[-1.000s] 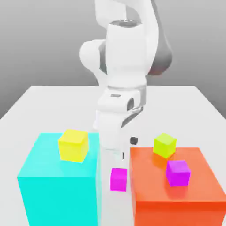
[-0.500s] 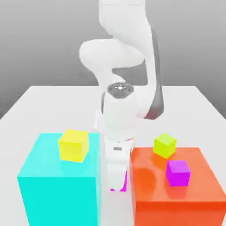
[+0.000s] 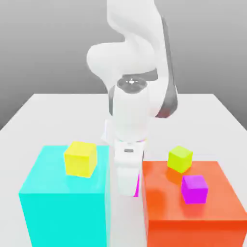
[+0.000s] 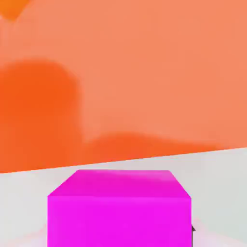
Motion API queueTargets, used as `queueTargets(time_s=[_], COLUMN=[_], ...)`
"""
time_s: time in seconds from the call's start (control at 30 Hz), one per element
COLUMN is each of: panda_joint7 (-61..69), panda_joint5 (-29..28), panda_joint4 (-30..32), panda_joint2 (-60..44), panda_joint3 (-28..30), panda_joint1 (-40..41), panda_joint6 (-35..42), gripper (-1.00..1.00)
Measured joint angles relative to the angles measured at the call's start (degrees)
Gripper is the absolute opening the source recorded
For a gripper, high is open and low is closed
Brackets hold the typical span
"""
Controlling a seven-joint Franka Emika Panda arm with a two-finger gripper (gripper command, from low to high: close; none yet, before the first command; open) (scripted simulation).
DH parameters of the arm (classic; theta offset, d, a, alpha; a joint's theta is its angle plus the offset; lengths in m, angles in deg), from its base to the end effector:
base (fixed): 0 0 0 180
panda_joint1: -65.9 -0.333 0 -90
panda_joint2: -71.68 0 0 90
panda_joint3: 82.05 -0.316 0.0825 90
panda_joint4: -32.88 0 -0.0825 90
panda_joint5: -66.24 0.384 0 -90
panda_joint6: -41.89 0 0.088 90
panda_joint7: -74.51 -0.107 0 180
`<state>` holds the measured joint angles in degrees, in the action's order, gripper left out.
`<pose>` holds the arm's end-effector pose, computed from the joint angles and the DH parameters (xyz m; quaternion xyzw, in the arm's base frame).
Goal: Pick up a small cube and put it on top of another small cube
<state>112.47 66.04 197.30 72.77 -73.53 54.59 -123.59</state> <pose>0.3571 0.0180 0.2026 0.9367 0.3497 0.0181 0.0047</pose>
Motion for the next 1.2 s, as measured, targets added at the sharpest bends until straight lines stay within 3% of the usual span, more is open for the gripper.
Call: queueTargets(time_s=[0.3, 0.87, 1.0, 1.03, 1.2], panda_joint7=[6.25, -18.32, -20.61, -20.57, -20.56], panda_joint5=[-10.16, -3.04, -1.71, -1.54, -1.54], panda_joint4=[-14.46, -37.47, -34.22, -32.78, -32.78], panda_joint2=[11.84, 10.48, 8.98, 8.15, 8.15], panda_joint3=[0.09, 1.80, 1.64, 1.50, 1.50], panda_joint1=[3.65, 10.72, 10.65, 10.89, 10.89], panda_joint6=[10.57, 49.92, 45.32, 43.09, 43.09], gripper=[-1.00, -1.00, -1.00, 1.00, 1.00])
